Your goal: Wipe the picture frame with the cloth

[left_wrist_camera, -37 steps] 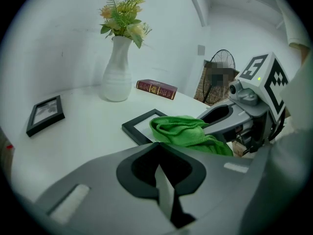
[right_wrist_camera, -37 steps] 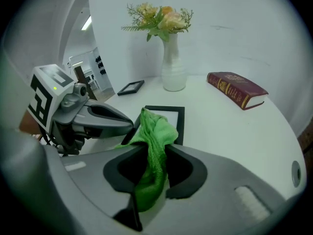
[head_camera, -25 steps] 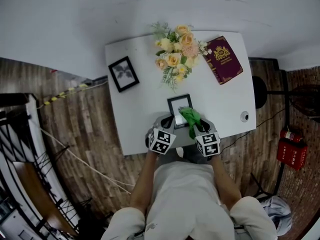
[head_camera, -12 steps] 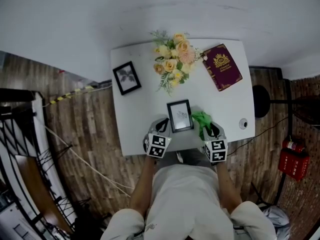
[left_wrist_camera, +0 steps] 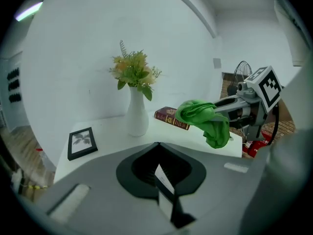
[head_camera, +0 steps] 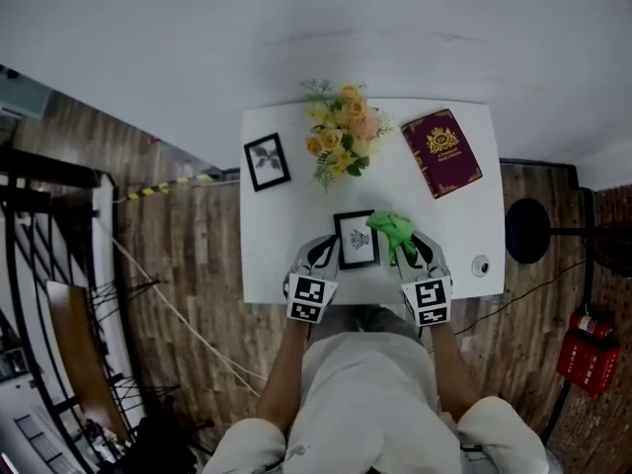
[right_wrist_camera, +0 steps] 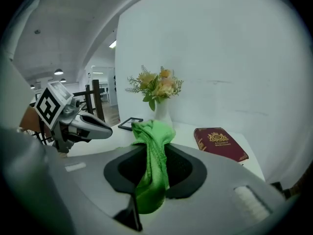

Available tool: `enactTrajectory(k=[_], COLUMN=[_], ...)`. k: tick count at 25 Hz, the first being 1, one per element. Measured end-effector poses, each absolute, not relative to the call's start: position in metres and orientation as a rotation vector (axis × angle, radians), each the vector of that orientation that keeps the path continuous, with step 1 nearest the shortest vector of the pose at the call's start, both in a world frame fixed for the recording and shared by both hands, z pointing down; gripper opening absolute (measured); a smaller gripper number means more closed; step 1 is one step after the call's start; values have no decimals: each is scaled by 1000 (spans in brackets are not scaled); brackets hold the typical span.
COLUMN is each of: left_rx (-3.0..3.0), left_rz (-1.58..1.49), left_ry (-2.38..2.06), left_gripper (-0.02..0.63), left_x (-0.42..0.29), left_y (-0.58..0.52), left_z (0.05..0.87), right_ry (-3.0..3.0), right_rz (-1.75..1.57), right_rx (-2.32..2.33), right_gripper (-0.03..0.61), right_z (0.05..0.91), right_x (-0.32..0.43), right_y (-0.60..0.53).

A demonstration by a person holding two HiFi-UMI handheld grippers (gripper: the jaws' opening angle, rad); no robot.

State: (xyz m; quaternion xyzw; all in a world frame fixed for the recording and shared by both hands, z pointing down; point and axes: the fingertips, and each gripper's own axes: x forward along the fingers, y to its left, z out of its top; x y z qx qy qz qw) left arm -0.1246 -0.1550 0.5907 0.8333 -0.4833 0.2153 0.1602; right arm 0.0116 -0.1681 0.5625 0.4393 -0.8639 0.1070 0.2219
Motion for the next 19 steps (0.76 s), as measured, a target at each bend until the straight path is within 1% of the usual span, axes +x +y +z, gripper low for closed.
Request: enactTrajectory(k=[7, 19], left_rx=[2391, 2383], left_rz=[616, 509], left_ry=[-1451, -1554], left_gripper=[20, 20], left_x=[-114, -122], left_y=[-156, -173], left_z=[576, 563], right_ry=[-2461, -2503], right_rz=[278, 252], right_rx=[1159, 1110], right_gripper=[92, 92], right_z=[555, 553], right_x=[10, -10], right_y=[-179, -191])
